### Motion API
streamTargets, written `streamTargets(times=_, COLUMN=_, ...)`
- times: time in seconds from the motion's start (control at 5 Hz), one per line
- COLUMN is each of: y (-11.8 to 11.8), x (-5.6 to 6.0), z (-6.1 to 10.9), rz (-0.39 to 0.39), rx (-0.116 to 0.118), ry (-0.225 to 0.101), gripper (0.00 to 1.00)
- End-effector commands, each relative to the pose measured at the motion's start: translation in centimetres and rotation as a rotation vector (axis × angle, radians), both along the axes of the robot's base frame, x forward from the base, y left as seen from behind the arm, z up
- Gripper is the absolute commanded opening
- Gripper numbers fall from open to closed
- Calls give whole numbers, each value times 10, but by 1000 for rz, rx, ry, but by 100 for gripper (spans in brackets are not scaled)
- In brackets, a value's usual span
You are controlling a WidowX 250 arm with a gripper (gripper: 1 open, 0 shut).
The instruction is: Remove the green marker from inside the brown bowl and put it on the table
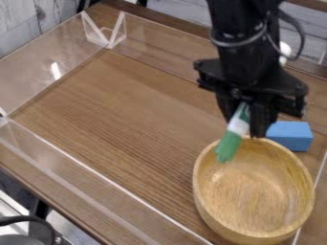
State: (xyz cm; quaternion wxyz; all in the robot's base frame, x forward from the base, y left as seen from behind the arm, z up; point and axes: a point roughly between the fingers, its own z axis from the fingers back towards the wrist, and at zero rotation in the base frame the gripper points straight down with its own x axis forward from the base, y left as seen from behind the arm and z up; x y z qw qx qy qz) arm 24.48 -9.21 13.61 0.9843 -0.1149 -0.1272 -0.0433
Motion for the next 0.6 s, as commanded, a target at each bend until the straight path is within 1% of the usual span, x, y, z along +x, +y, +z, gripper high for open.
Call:
streamTargets(times=0.0, y=9, x=18, z=24, rz=32, rx=-13, ry=-81, gripper=0)
streamTargets(times=0.2, y=24, x=31, z=27, rz=56, rx=0, ry=-98, gripper=0)
streamTargets(times=0.4, y=31, x=38, z=25, rz=74, rx=13, ry=-99, gripper=0)
